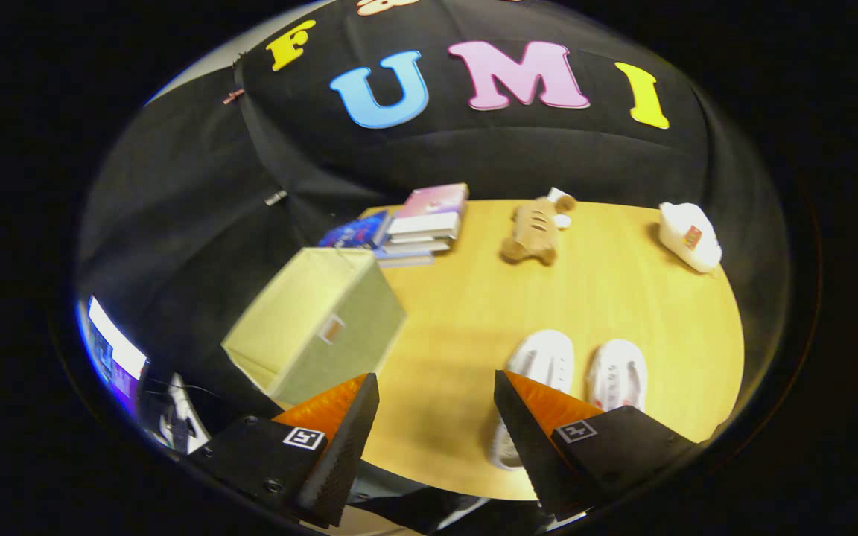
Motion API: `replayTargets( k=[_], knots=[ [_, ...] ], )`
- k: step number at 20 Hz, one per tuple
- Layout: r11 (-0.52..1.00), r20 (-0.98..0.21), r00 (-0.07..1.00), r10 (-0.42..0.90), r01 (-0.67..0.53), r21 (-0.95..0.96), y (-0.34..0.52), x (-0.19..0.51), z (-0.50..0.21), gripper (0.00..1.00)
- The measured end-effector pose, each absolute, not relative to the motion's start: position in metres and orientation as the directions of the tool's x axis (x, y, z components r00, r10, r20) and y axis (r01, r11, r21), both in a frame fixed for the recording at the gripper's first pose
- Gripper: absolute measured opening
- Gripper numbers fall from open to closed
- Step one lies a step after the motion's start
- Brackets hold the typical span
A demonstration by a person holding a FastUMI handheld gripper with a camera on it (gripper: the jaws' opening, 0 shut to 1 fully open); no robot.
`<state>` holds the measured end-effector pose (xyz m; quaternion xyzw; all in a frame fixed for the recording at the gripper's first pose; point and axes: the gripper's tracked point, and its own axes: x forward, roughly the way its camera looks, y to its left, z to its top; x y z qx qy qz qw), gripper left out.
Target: Open the storage box then place both shoes into the box .Put the left shoe in first, then the right shoe, with the right side of both shoes facing outward in a uniform manner.
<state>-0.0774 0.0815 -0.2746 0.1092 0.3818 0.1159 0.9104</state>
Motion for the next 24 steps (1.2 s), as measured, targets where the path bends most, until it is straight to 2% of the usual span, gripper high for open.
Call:
replayTargets(
  k=[4, 5, 8, 13, 18, 20, 21, 23, 24],
  knots=[
    [0.988, -0.755, 0.638, 0.153, -0.073, 0.138, 0.028, -0.097, -0.345, 0.86],
    [0.990, -0.766, 0.628, 0.141, -0.077, 0.119, 0.021, -0.099, -0.357, 0.81],
    [0.992, -0.783, 0.609, 0.124, -0.087, 0.090, 0.013, -0.097, -0.383, 0.78],
    [0.995, -0.766, 0.636, 0.092, -0.083, 0.051, 0.005, -0.069, -0.406, 0.70],
    [1.000, -0.718, 0.696, 0.019, -0.017, 0.010, 0.002, -0.034, -0.416, 0.63],
    [1.000, -0.721, 0.693, -0.007, -0.006, -0.016, 0.003, -0.027, -0.427, 0.54],
    [1.000, -0.732, 0.680, -0.024, 0.015, -0.019, 0.004, -0.029, -0.430, 0.38],
    [0.997, -0.742, 0.668, -0.060, 0.075, -0.013, -0.003, -0.026, -0.433, 0.14],
    [0.995, -0.748, 0.662, -0.040, 0.097, 0.034, -0.001, -0.027, -0.426, 0.11]
  ],
)
